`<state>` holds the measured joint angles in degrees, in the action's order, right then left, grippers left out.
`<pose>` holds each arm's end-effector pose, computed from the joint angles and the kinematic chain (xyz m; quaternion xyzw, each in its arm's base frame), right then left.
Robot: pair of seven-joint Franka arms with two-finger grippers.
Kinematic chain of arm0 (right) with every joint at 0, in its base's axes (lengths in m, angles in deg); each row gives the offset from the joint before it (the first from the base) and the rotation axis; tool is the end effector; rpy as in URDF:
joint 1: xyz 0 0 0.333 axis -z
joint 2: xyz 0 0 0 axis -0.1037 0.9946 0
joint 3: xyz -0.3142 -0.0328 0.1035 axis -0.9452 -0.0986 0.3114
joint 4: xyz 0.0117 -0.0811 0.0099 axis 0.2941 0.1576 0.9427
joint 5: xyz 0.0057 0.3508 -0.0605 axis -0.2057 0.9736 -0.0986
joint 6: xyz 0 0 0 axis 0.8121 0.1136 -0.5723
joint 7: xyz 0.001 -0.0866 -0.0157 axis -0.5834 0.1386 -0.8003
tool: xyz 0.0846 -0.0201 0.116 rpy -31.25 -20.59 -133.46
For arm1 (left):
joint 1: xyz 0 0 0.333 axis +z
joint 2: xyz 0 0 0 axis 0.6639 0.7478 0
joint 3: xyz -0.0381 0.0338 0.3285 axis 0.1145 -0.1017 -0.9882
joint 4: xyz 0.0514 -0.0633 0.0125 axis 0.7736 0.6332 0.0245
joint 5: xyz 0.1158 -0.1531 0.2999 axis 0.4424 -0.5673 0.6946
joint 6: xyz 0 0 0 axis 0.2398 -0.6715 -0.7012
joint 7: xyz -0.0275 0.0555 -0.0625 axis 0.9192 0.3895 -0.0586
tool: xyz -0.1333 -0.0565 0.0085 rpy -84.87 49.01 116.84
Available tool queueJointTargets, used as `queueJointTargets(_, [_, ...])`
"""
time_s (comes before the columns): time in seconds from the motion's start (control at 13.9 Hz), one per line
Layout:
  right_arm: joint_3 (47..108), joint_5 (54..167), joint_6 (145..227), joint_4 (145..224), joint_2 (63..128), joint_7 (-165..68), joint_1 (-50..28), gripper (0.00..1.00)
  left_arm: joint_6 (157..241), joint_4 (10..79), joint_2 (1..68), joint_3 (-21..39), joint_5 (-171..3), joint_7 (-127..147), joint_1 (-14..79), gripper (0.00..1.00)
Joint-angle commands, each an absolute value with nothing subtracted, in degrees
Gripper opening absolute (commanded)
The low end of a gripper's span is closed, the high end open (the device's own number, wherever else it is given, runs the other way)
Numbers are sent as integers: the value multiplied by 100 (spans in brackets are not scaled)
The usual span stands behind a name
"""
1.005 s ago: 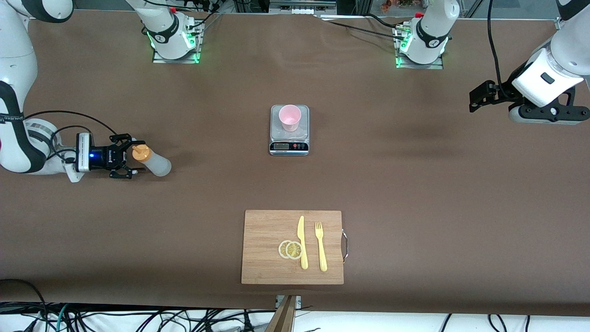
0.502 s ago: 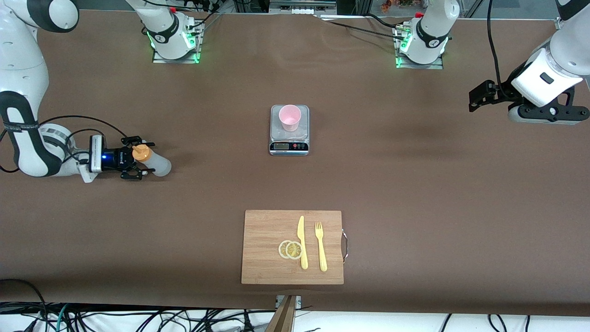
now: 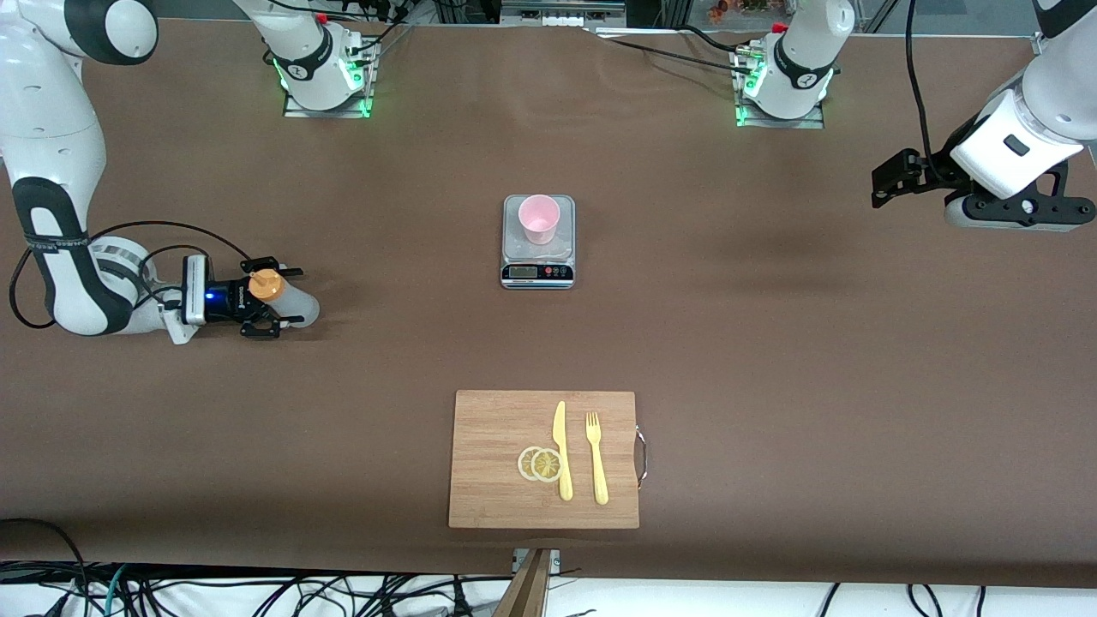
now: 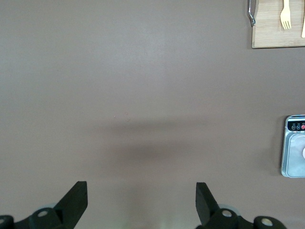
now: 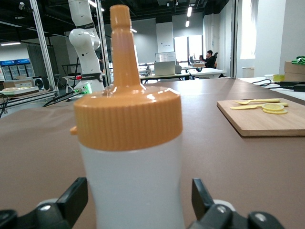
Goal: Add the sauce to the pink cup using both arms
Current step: 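Reach the right gripper to the white sauce bottle and grasp it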
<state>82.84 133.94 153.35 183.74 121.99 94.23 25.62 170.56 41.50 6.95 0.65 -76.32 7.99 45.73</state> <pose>0.5491 -0.0526 0.1346 -0.5131 -0.5607 -0.4000 0.5121 0.4943 -0.0540 0.5711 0.9988 -0.0124 -0.0481 0.0036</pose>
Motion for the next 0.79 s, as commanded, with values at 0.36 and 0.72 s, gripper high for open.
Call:
queueJointTargets(0.36, [8275,13467,15276,18157,12266,9580,2538,0,16938,4111,688,107,-7591,752,4564,100])
queueJointTargets(0.72, [8266,13457,15451,17744,12204,9099,2336,0,16938,4103,688,116,-7591,752,4564,100])
